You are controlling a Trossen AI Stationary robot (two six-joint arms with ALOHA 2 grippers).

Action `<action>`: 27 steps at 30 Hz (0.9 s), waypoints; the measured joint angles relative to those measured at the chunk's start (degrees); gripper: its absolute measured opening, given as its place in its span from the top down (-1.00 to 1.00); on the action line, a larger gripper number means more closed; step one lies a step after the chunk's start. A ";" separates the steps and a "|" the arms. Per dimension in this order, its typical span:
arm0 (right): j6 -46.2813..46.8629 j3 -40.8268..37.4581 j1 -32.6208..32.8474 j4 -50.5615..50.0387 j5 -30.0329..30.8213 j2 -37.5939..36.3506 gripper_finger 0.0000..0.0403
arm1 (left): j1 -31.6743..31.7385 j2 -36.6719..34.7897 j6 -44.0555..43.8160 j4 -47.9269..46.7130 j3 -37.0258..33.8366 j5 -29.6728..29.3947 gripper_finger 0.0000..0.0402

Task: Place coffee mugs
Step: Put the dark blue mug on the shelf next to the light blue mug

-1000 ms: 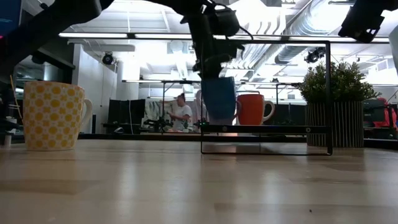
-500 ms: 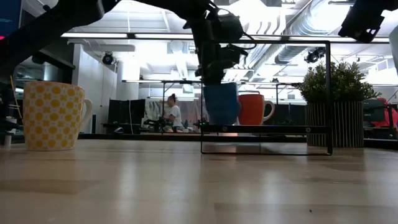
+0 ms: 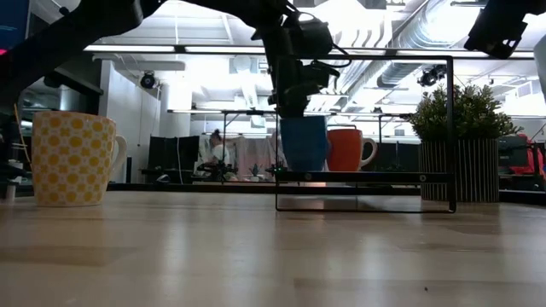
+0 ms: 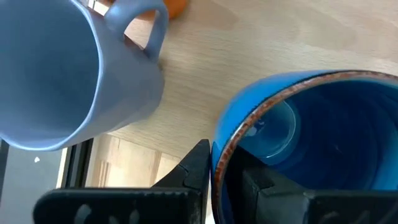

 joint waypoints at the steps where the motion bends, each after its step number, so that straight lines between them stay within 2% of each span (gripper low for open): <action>1: 0.00 0.00 -0.01 0.00 0.00 0.00 0.68 | 0.00 0.00 0.06 -0.02 0.00 0.02 0.82; 19: 0.00 0.00 0.00 0.00 -0.02 0.00 0.68 | 0.42 0.00 0.15 1.70 0.00 0.00 0.44; 27: 0.00 0.00 0.00 -0.01 -0.02 -0.01 0.68 | 0.42 -0.18 0.15 2.58 1.63 -1.29 0.41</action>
